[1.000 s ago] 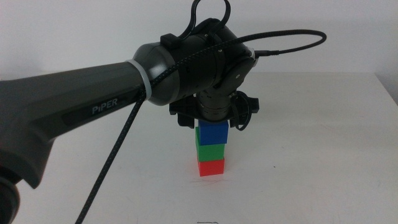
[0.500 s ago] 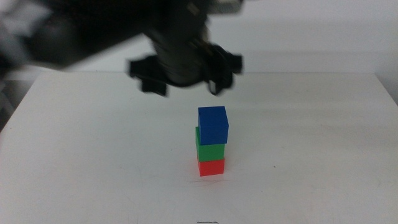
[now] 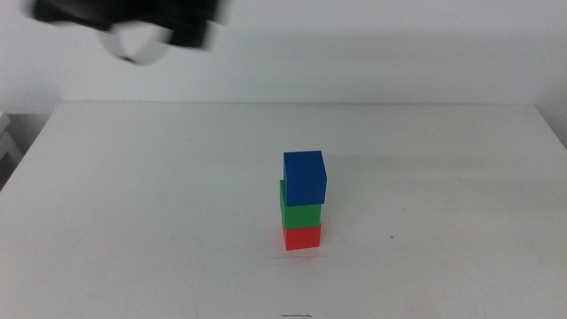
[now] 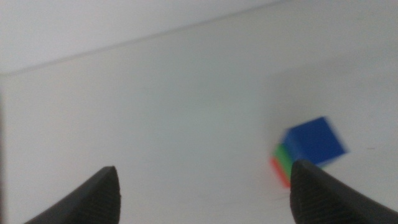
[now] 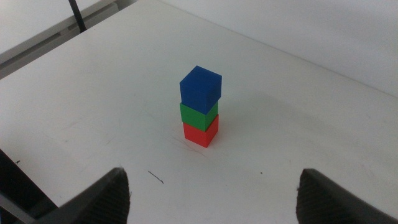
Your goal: Stack red cubes first, then green, then blue cubes in a specific spot.
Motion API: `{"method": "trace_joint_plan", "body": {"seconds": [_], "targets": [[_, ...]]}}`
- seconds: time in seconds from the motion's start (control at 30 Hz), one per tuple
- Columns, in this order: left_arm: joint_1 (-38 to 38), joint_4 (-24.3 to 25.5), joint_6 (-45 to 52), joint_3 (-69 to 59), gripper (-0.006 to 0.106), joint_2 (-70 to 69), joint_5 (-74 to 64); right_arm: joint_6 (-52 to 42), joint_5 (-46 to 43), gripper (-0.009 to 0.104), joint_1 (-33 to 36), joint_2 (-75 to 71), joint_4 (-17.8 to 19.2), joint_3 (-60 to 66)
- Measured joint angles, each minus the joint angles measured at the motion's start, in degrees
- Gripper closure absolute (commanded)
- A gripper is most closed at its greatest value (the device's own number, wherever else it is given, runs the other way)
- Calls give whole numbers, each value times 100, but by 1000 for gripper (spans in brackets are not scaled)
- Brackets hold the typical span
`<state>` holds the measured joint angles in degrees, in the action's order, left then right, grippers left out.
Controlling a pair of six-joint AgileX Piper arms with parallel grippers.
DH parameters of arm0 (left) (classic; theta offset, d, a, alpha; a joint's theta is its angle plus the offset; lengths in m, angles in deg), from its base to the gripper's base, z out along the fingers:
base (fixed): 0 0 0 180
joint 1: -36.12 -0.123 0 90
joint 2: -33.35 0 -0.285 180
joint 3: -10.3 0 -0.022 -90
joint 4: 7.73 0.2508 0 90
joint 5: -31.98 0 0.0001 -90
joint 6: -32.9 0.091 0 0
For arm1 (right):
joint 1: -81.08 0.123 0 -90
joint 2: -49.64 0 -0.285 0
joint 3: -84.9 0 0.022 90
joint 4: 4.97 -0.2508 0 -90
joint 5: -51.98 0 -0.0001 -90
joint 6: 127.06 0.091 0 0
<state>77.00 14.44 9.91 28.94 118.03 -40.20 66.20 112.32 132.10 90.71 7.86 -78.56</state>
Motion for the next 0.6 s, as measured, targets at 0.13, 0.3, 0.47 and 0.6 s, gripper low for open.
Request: {"method": "trace_joint_plan", "body": {"seconds": [0.13,0.3,0.47,0.6], "targets": [[-1011,-573,1145,0,8,-562,-25,0,0,16,0,0,25,0],[-2134,-909,2074,0,8,-1188,-49,0,0,16,0,0,31,0],[-2452,-955,2223,0,8,-1599,40,0,-1,16,0,0,52,0],[-2457,-989,2223,0,8,-1726,166,0,-1,16,0,0,51,0]]}}
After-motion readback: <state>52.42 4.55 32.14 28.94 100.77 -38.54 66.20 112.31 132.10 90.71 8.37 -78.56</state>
